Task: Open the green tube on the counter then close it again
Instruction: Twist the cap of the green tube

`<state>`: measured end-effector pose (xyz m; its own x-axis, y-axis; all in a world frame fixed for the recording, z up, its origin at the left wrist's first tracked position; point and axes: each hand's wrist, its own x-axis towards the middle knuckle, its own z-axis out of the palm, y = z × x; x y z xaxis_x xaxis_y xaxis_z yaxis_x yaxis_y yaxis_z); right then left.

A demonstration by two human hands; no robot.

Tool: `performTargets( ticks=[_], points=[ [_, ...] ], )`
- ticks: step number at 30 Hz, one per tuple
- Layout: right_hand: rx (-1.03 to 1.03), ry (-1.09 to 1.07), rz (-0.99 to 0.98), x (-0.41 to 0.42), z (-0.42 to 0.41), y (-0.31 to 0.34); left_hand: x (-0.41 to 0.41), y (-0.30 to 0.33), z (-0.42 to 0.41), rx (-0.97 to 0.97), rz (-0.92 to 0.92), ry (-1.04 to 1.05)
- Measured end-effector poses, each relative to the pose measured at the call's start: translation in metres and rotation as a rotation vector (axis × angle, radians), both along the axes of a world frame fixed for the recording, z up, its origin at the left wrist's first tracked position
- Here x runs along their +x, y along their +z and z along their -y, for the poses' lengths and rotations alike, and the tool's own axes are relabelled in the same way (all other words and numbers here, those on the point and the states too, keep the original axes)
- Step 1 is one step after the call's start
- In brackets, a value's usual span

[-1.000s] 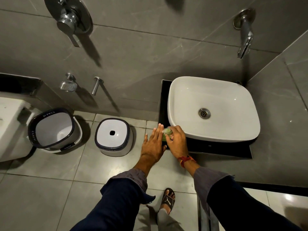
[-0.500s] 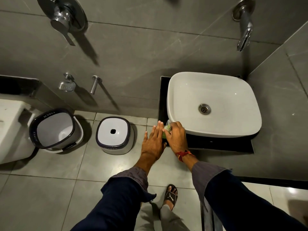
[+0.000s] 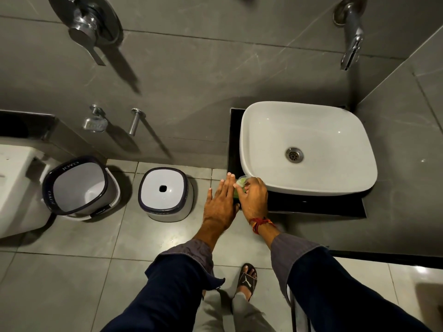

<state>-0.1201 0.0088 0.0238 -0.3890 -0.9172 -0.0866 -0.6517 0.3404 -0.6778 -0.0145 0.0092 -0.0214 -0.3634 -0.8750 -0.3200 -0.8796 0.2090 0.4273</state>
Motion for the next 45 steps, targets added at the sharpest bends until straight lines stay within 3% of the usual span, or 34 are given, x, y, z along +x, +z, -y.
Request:
performTargets(
  ticks=[18,45],
  points=[
    [-0.046,-0.04,0.086,0.008,-0.011,-0.006,0.001,-0.005,-0.001,-0.012,0.002,-0.006],
    [-0.019,-0.005,0.007,-0.001,-0.014,-0.007,0.003,-0.006,-0.002,-0.008,0.022,0.012]
  ],
)
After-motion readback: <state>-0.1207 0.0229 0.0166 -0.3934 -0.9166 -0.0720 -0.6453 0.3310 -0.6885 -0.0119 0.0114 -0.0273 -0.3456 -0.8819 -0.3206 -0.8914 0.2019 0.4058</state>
